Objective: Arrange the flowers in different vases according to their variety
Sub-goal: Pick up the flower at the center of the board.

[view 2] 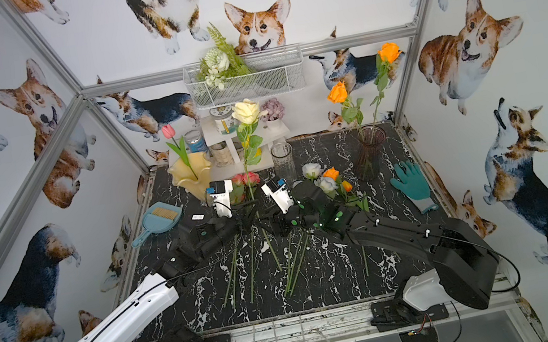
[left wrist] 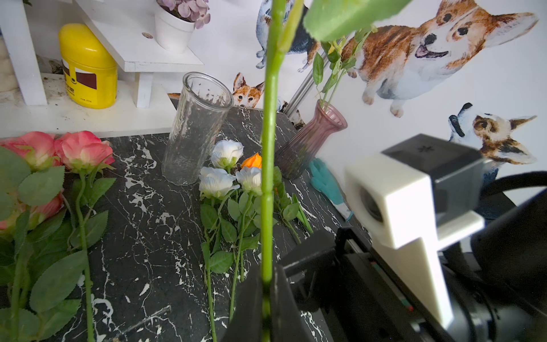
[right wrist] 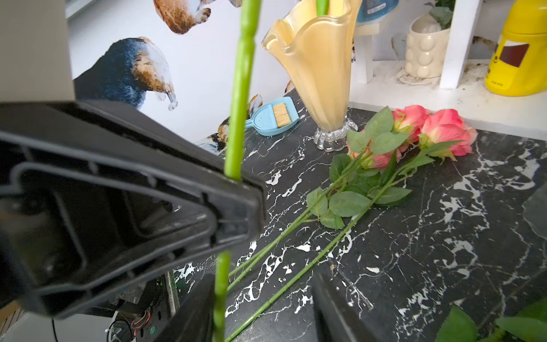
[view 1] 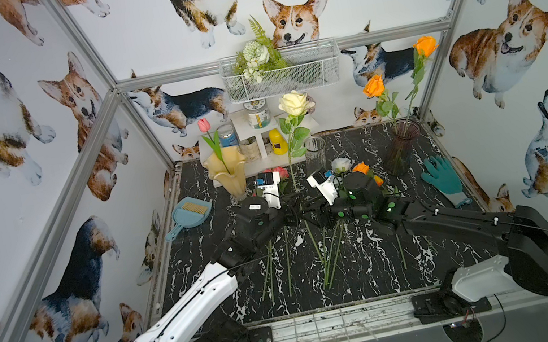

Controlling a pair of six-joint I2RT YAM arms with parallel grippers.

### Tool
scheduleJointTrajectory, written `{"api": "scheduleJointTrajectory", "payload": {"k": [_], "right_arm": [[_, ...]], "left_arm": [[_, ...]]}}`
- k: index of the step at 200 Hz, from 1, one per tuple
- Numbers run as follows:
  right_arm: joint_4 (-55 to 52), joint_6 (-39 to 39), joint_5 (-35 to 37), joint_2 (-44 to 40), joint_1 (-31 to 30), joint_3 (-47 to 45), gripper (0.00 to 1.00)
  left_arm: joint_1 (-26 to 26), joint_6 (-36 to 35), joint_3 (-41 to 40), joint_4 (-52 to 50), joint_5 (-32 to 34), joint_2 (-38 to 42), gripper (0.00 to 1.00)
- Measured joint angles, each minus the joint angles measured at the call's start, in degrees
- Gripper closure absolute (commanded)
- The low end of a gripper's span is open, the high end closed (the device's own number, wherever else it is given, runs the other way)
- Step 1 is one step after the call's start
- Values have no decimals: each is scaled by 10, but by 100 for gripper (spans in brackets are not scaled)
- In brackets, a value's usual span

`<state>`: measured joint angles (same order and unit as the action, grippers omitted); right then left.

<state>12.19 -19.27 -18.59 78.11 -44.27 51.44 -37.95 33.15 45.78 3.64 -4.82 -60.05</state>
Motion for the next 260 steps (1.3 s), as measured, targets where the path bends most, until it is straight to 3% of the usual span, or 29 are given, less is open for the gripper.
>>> {"api": "scheduleJointTrajectory", "payload": {"k": [32,83,88,97,104,129,180,220,260], "right_arm": [[8,-3,-12,7,-3,7,82],[9,-12,-20,7,-3,8,95],[9,-13,-20,7,-3,8,95],[9,-13,-19,7,-3,8,96],[9,-13,-13,6,-3,7,96],[8,-12,11,-2,0,2,97],[-19,16,64,-18,70,41,98],[-34,93,134,9,101,148,98],[4,155,201,57,134,217,99]], "left_arm": [[0,-2,-1,4,-3,0,100],[0,-2,-5,14,-3,-3,100],[0,-2,-5,14,-3,-3,89],[0,-2,-5,16,-3,-3,59],[0,-2,-6,16,-4,-2,42],[0,1,-7,14,-5,3,16],[38,3,-19,-23,17,24,0],[104,-2,-12,-133,49,-9,0],[120,-13,-28,-177,57,-12,0]]}}
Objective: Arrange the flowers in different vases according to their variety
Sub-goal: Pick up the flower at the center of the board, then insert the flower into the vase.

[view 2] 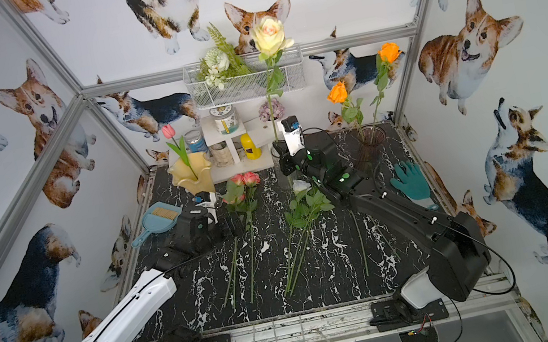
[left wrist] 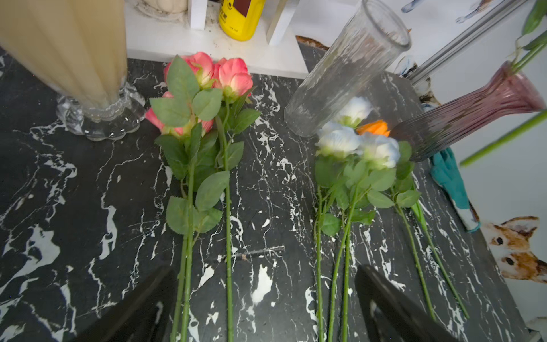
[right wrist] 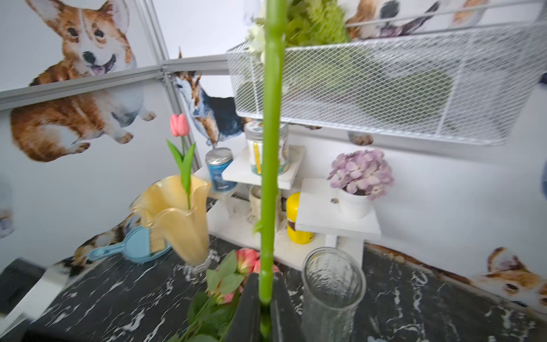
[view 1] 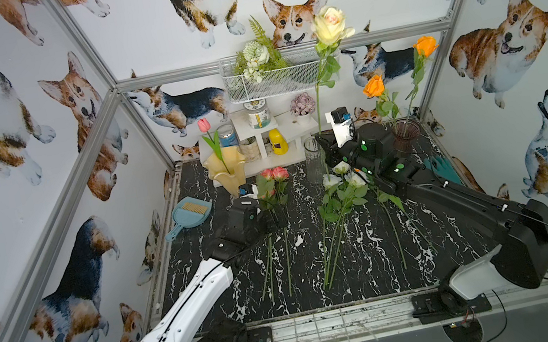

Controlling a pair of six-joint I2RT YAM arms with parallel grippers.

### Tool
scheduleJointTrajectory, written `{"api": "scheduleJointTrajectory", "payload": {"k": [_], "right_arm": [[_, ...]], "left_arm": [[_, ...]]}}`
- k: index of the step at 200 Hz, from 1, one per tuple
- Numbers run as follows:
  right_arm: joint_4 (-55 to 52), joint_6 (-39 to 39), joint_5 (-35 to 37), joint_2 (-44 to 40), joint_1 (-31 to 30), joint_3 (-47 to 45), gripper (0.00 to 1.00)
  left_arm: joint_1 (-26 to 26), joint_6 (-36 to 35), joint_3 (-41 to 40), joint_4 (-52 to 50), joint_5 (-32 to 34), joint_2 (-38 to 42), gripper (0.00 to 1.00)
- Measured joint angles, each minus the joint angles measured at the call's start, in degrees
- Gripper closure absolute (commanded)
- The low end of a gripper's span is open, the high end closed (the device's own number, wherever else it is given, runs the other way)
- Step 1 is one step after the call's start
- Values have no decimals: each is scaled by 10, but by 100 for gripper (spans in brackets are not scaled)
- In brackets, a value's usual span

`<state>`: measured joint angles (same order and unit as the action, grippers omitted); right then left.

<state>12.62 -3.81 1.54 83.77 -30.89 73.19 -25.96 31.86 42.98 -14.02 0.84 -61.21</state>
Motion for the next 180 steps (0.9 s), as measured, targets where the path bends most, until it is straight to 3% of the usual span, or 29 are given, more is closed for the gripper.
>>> {"api": "scheduleJointTrajectory", "payload": {"k": [101,180], "right_arm": [[119,73,54,192,36,171,100],[143,56,52,244,39,152,98]], "left_arm": [[15,-3,-47,-13,3,20,0],[25,-1,-53,-13,2,24,0]]}}
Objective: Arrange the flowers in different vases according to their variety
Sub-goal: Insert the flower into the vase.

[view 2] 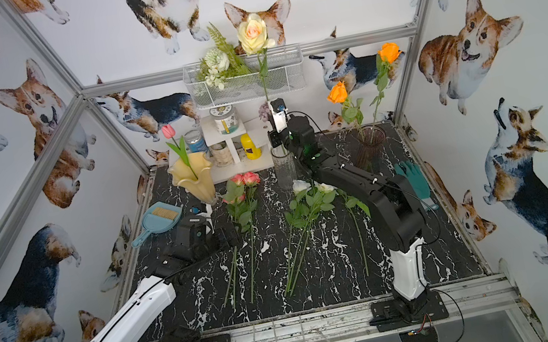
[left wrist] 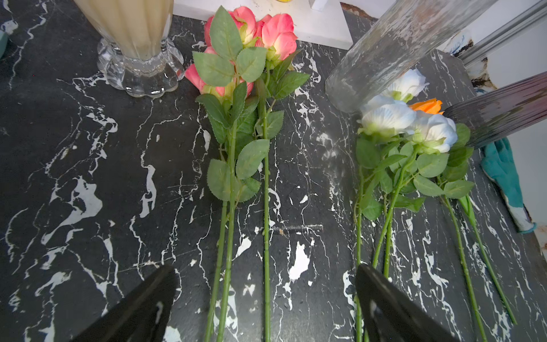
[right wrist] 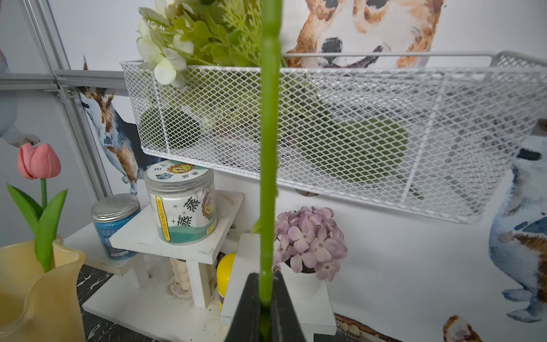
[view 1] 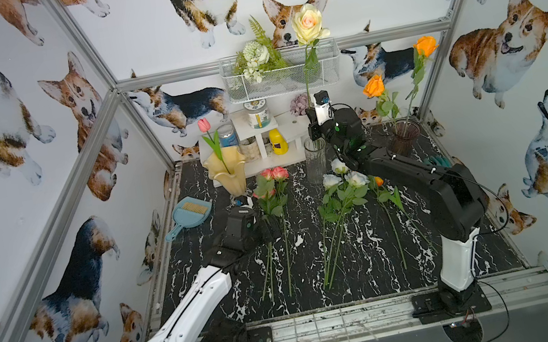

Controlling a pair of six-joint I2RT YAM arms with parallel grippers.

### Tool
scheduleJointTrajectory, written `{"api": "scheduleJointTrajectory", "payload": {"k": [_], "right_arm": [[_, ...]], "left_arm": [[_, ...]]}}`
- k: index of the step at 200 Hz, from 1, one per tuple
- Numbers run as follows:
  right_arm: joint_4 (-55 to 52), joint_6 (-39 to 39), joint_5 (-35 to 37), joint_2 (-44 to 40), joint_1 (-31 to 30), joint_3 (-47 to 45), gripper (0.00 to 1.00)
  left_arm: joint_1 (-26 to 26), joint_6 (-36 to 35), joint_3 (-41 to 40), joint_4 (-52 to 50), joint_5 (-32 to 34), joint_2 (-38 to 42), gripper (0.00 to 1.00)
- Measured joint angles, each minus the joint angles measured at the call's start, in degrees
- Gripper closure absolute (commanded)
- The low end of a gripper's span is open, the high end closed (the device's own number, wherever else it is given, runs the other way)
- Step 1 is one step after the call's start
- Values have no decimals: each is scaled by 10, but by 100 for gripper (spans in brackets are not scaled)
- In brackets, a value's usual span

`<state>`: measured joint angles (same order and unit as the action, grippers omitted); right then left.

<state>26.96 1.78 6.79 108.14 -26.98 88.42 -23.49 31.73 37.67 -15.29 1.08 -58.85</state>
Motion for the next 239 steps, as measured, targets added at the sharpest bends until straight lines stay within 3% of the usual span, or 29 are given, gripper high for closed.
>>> {"api": "scheduleJointTrajectory", "payload": {"k": [11,27,35,58,140,202,239], "right_arm": [[3,-2,-1,0,0,-12,88],[4,-11,-8,0,0,-26,54],[4,-13,-8,0,0,-31,42],[4,-12,-8,-7,-1,-38,26],[6,-13,-8,-69,-3,-86,24],[3,-44,-10,-165,-7,-184,23],[-17,-72,-26,-228,-7,-238,23]], "left_arm": [[1,0,-3,0,0,0,0],[2,0,-3,-1,0,-1,0],[2,0,-3,-1,0,-2,0],[3,1,-3,-1,0,-7,0],[3,2,-3,-10,15,-31,4],[3,-3,-2,-23,17,-74,12],[0,-7,8,-25,15,-110,23]]}}
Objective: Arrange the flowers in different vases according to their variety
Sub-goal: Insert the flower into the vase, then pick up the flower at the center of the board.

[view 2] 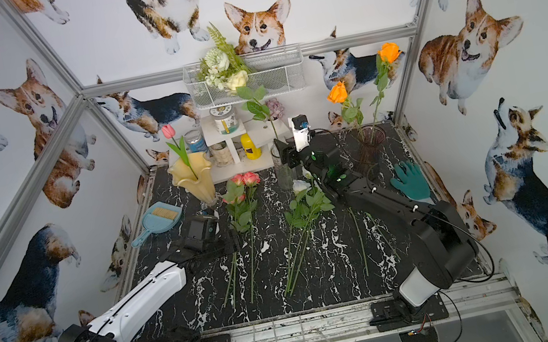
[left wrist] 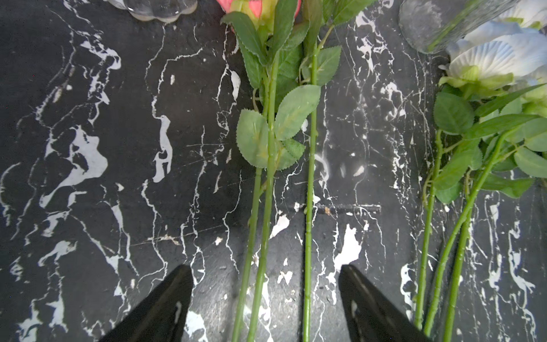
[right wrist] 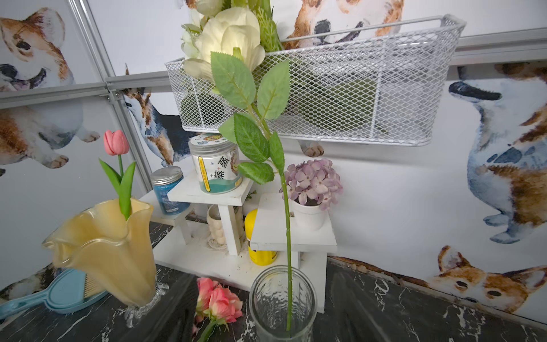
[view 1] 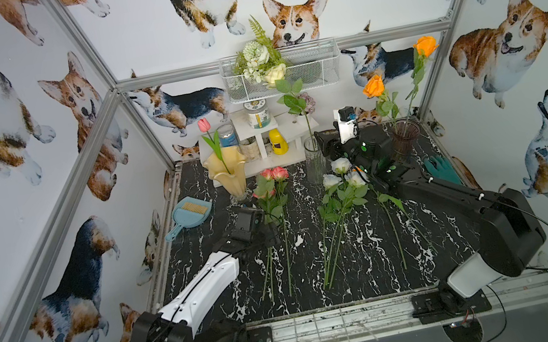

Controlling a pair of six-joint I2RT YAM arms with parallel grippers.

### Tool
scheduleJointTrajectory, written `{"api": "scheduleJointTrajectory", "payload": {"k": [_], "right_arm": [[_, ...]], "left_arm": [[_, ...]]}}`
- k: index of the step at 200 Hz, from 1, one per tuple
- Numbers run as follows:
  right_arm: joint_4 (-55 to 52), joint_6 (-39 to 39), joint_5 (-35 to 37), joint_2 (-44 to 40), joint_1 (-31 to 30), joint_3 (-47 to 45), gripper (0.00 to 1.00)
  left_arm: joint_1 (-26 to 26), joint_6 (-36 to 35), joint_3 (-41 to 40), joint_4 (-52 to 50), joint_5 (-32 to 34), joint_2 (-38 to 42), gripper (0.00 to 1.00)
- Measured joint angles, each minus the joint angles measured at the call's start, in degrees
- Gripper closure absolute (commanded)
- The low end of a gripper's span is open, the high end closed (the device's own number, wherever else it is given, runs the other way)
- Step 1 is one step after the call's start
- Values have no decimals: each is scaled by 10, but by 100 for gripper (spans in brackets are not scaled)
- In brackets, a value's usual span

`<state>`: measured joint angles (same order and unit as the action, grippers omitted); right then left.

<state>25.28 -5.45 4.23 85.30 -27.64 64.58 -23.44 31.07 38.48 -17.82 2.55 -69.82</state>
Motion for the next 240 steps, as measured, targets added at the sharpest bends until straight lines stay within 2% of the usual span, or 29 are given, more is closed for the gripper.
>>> {"api": "scheduleJointTrajectory", "payload": {"k": [66,141,240], "right_arm": [[-40,-49,-17,-118,-1,-113,24],[-76,-64,-3,-224,-1,-179,24],[-91,-62,8,-240,-1,-196,24]], "left_arm": [[-30,-9,21,-4,14,-71,38],[-45,-8,58,-1,26,-136,40],[-58,1,65,5,29,-161,65]]}}
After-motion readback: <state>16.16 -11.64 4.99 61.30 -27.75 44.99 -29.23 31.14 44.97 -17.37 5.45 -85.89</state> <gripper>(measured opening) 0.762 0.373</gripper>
